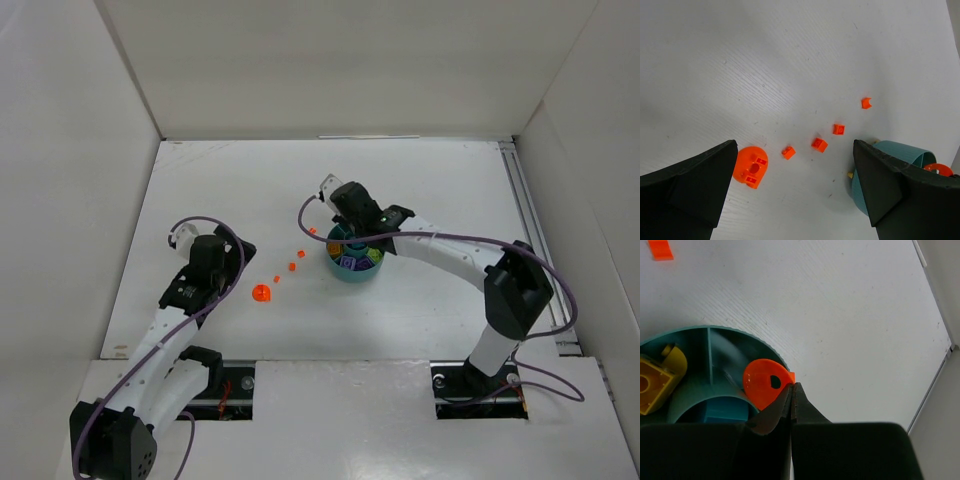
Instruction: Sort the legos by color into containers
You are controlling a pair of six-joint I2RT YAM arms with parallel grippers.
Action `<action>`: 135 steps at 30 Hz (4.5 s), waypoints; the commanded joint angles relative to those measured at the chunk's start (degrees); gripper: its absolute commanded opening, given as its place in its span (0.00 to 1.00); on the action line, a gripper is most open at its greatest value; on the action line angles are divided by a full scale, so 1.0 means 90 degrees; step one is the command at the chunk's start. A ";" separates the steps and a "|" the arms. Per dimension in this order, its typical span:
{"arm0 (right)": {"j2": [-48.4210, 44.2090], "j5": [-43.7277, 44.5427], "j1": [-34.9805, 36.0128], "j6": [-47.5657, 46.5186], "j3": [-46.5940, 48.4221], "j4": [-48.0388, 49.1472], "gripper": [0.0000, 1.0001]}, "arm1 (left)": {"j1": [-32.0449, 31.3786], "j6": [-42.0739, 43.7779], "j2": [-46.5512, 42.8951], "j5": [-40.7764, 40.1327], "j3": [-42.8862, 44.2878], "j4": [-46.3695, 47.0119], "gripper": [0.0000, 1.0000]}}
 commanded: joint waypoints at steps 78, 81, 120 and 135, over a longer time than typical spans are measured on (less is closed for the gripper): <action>-0.2136 -0.0338 -0.0992 0.0471 -0.1819 -0.0218 0.75 | -0.1450 0.0014 0.3446 -0.0735 0.1559 -0.1656 0.28; -0.2136 -0.0338 -0.0992 0.0471 -0.1819 -0.0218 0.75 | -0.1450 0.0014 0.3514 -0.0793 0.1559 -0.1715 0.28; -0.3756 -0.0796 -0.2592 0.0871 -0.2590 0.0142 0.75 | -0.1958 0.2220 0.2430 0.0220 0.3219 0.0311 0.04; -0.4421 -0.1714 -0.3707 0.0628 -0.3088 0.0523 0.75 | -0.2934 0.2525 0.5222 0.0125 0.5426 0.2815 0.07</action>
